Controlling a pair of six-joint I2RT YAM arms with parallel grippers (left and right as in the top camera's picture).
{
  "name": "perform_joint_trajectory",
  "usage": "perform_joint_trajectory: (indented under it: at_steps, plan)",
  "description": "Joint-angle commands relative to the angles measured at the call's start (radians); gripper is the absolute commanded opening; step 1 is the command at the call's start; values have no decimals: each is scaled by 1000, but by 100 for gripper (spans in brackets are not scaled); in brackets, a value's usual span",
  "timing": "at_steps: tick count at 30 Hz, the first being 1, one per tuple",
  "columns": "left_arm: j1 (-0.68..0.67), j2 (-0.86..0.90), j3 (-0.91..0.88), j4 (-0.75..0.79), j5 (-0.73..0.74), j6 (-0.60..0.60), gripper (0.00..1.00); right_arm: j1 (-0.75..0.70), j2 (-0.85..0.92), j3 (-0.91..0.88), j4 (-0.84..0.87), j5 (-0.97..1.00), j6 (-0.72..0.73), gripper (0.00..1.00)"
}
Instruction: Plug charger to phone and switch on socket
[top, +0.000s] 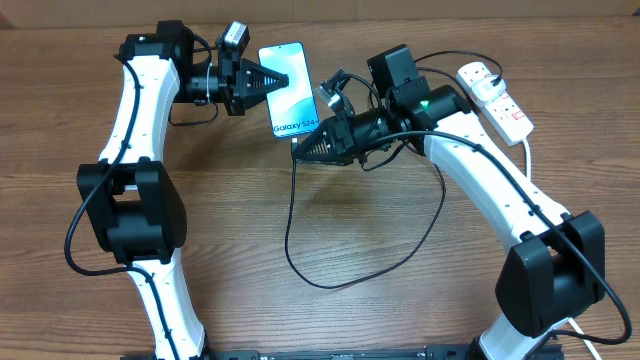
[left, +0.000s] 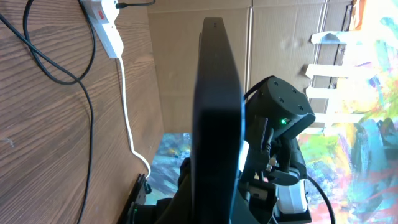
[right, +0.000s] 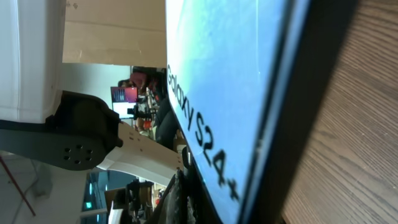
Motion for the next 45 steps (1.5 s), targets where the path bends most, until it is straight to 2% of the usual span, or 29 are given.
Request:
perform_joint_trajectory:
  at_steps: [1,20,32,36,38,41,45]
  plan:
    - [-10,-29,16,-3,56,21,4,-21,9,-6,5,-11,-9,4]
    - [-10,-29,16,-3,56,21,4,-11,9,-6,45,-8,25,4]
    - [-10,-29,16,-2,56,24,4,-13,9,-6,5,-5,40,4]
    - [8,-29,16,45,51,23,4,-37,9,-6,-93,176,55,4]
    - [26,-29,16,84,6,-7,4,-47,9,-6,-128,268,73,4]
    - [51,-29,16,121,-182,-91,4,-51,9,-6,-152,402,95,4]
    - [77,-29,16,91,-546,-174,4,-36,9,-6,-183,729,243,4]
